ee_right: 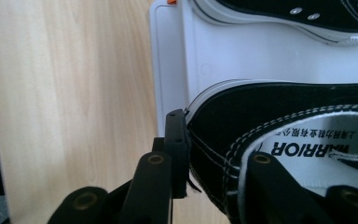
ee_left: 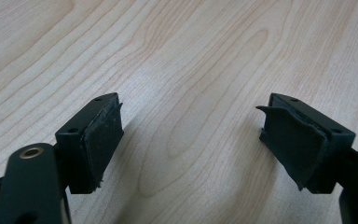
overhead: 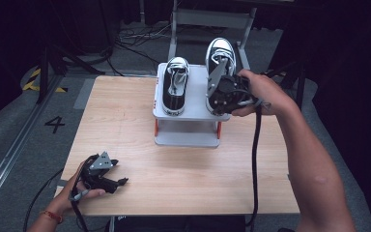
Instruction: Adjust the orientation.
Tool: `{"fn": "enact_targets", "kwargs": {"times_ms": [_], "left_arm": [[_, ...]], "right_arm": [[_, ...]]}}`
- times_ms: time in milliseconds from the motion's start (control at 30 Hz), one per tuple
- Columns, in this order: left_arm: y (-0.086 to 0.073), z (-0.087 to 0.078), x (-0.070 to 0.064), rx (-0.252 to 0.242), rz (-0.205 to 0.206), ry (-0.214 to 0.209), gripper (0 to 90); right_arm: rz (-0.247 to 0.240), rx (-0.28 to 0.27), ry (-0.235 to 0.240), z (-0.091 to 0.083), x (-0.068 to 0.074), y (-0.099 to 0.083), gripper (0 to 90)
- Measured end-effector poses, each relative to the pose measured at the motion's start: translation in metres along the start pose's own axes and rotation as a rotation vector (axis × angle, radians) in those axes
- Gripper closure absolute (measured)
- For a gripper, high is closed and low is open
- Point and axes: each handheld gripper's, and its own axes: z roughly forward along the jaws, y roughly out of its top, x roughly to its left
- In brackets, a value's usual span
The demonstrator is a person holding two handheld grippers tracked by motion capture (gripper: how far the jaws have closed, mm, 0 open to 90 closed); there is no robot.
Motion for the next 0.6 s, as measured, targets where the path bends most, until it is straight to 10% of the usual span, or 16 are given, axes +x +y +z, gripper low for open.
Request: {"fn": "enact_targets", "kwargs": {"times_ms": [600], "left_arm": [[-0.001,-0.002,-0.002,-0.004,-0.006,0.006,22.5]], "right_arm": [[-0.014,0.039,0.108,0.056,-0.038,0.016,77.9]]}}
